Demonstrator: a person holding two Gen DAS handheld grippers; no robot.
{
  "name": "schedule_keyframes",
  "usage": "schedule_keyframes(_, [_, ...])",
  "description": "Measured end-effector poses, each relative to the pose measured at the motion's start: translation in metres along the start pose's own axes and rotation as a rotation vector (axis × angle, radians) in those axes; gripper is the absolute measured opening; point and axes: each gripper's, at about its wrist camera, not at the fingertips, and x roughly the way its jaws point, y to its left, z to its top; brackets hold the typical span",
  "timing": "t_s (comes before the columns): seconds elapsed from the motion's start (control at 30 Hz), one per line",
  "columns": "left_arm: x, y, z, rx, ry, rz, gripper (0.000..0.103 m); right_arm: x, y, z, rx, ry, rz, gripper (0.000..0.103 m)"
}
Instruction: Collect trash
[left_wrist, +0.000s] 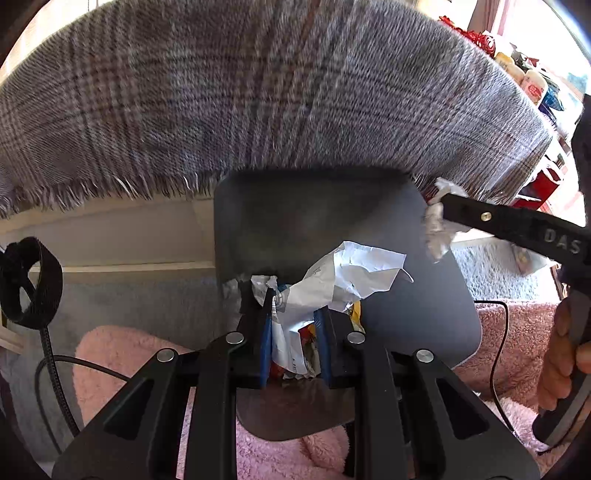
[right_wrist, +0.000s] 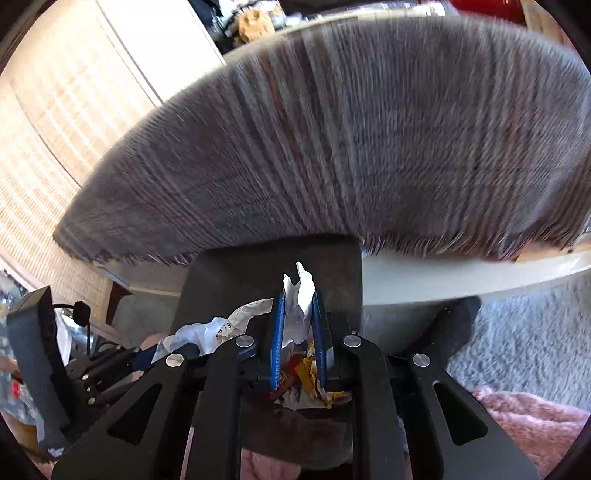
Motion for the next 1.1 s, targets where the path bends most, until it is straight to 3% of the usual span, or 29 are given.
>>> schedule_keyframes(0.13, [0.005,0.004,-0.001,-0.013,0.009,-0.007,0.023,0.004,0.0,0.002,0.014,0.009,0.016,0.019])
schedule_keyframes(0.23, [0.004,0.004,-0.002,-0.016,0.005,-0.011,0.032,0.004,0.003,0.005,0.016,0.007,0.021,0.02])
schedule_keyframes(0.33, [-0.003,0.004,-0.002,-0.007,-0.006,-0.01,0.049,0.002,0.005,0.005,0.014,0.005,0.025,0.041])
schedule_keyframes(0.37, [-0.005,0.004,-0.002,-0.005,-0.01,-0.011,0.05,0.0,0.006,0.006,0.012,0.0,0.027,0.055])
schedule_keyframes(0.47, [-0.012,0.004,0.001,-0.012,-0.019,-0.008,0.058,-0.006,0.006,0.009,0.014,-0.016,0.022,0.059])
schedule_keyframes(0.7, [-0.036,0.011,0.014,-0.025,-0.083,0.007,0.09,-0.035,0.006,0.018,-0.002,-0.111,-0.013,0.1])
schedule_keyframes(0.73, [-0.04,0.013,0.015,-0.028,-0.095,0.005,0.095,-0.039,0.007,0.019,-0.013,-0.125,-0.023,0.1])
schedule_keyframes(0.97, [-0.068,0.015,0.042,-0.017,-0.166,0.015,0.095,-0.071,0.009,0.039,-0.065,-0.218,-0.106,0.1])
schedule_keyframes(1.1, [-0.087,0.016,0.058,-0.018,-0.247,0.041,0.095,-0.09,0.008,0.051,-0.067,-0.28,-0.147,0.1])
